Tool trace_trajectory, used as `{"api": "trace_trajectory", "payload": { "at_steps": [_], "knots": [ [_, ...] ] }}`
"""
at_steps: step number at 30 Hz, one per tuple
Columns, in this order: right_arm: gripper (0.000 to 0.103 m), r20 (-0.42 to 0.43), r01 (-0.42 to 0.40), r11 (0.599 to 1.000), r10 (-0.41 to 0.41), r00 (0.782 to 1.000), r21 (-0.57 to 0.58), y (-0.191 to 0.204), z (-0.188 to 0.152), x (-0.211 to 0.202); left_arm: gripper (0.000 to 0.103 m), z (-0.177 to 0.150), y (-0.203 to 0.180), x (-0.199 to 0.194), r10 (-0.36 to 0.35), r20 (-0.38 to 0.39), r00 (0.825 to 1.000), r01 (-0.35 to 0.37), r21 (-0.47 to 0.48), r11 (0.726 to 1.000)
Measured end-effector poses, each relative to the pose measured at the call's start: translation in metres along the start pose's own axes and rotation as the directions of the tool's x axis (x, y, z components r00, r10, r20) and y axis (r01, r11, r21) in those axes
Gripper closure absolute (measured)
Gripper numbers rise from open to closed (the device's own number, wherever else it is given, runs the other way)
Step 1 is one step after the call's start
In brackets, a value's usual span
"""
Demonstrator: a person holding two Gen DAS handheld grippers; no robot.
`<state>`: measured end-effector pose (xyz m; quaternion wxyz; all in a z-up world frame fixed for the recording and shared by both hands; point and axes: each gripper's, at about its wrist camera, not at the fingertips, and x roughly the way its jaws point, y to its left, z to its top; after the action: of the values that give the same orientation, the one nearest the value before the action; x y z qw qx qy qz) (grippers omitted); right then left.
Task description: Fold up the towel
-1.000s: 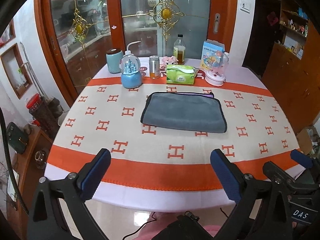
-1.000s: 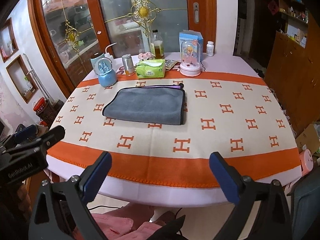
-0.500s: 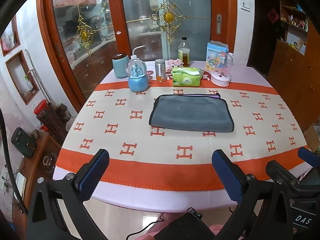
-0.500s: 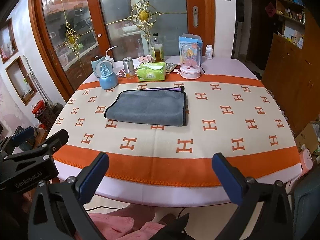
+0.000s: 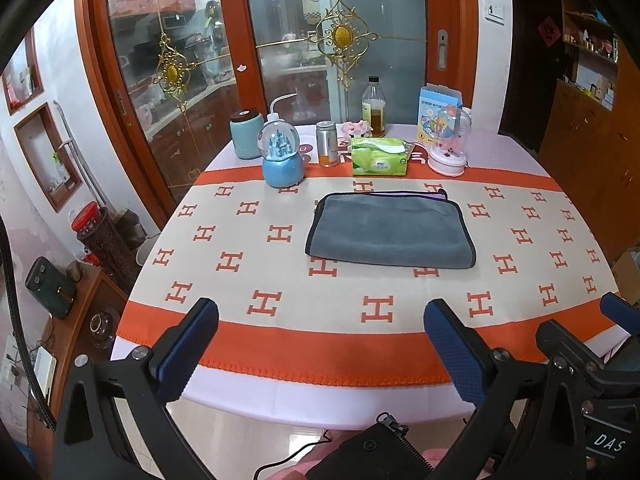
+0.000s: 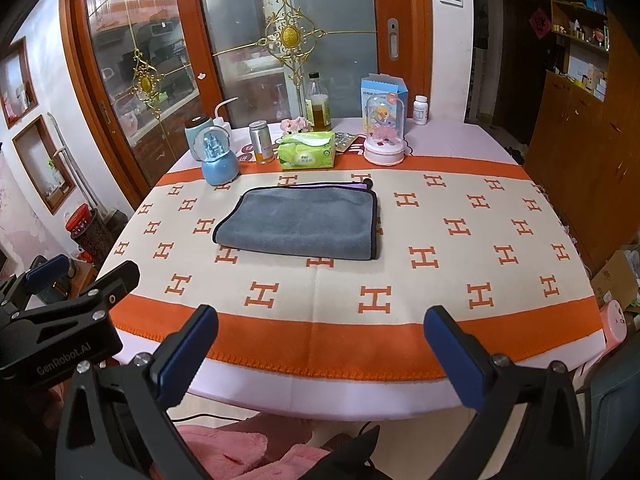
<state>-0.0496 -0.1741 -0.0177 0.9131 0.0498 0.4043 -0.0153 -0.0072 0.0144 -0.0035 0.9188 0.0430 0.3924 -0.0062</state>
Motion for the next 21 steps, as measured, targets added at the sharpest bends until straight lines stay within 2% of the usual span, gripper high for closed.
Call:
{"api": "trace_trajectory", "payload": {
  "at_steps": [21],
  "knots": [
    [0.000,-0.013,0.002,1.000,-0.002,1.000,-0.001,0.0048,0.0010,0.0043,0.001,-0.0001,0.0035,0.0012,0.002,-0.008,1.000,-0.002,-0.003,1.000]
  ]
}}
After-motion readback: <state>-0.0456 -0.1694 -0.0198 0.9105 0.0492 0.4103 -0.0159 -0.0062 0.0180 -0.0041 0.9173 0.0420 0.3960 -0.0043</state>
